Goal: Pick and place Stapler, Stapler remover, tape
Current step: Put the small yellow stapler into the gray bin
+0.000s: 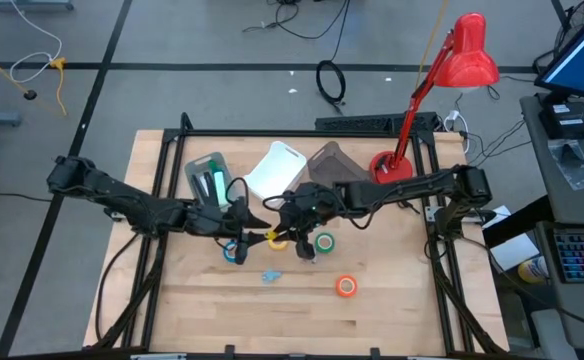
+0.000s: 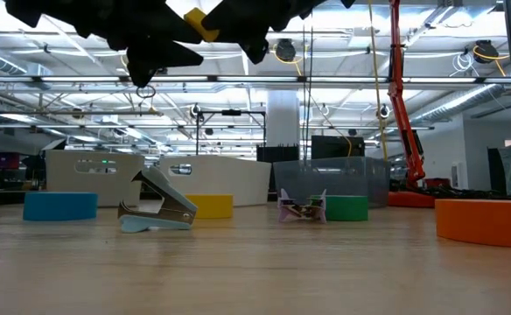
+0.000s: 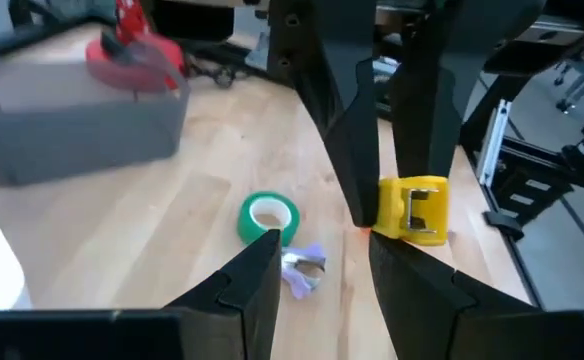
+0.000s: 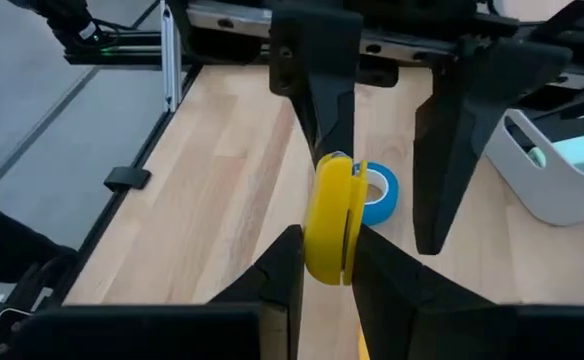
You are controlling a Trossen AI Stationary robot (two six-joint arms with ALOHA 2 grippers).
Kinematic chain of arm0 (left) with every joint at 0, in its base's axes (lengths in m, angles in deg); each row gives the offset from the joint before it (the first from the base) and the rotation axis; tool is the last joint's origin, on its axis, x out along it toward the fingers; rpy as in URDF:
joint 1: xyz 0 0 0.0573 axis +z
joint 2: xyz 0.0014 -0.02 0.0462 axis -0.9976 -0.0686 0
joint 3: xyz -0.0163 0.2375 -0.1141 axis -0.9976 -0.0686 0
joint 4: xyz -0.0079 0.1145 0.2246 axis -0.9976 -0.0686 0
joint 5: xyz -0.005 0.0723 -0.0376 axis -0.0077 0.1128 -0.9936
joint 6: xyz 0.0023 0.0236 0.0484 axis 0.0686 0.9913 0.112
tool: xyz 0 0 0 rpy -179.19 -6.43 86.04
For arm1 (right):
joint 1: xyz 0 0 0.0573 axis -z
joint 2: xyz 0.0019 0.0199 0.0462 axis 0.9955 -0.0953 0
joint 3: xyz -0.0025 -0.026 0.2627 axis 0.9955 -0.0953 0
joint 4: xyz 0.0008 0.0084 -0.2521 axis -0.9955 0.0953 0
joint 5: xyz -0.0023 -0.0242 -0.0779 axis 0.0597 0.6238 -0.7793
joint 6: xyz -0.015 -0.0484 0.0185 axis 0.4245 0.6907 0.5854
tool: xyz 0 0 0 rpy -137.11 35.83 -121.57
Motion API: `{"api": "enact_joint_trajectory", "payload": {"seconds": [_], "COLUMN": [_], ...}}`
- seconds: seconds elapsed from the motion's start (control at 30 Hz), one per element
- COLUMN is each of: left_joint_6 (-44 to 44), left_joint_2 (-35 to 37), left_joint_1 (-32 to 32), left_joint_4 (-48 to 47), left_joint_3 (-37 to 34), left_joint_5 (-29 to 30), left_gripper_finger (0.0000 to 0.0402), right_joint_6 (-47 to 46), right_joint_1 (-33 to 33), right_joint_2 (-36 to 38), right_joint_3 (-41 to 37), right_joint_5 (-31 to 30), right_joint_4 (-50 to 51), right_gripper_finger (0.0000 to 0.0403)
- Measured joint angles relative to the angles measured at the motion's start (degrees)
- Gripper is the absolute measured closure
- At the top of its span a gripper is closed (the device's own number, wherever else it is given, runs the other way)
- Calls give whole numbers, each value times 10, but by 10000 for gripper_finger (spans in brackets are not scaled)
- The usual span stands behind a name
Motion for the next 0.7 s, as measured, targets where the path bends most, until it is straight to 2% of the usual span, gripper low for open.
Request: {"api": "enact_joint_trajectory", "payload": {"seconds": [0.1,0.27,0.7], "left_joint_6": [-26,-33,1], "left_joint_2": [4,4,4], "left_joint_1": [-4,-6,21], "left_joint_4": [-33,-38,29], "left_joint_3": [0,1,1], "left_joint_5": [-21,-50,-40], "left_gripper_finger": [245,245,245], "right_joint_6": [-3,-6,-5], "right_joint_1": [5,9,8], "right_joint_2": [-1,-1,-1], "right_joint_3": [0,0,0], "right_joint_5": [-4,-4,-3], "right_joint_4": [8,11,12], "right_gripper_finger": [344,344,344]}}
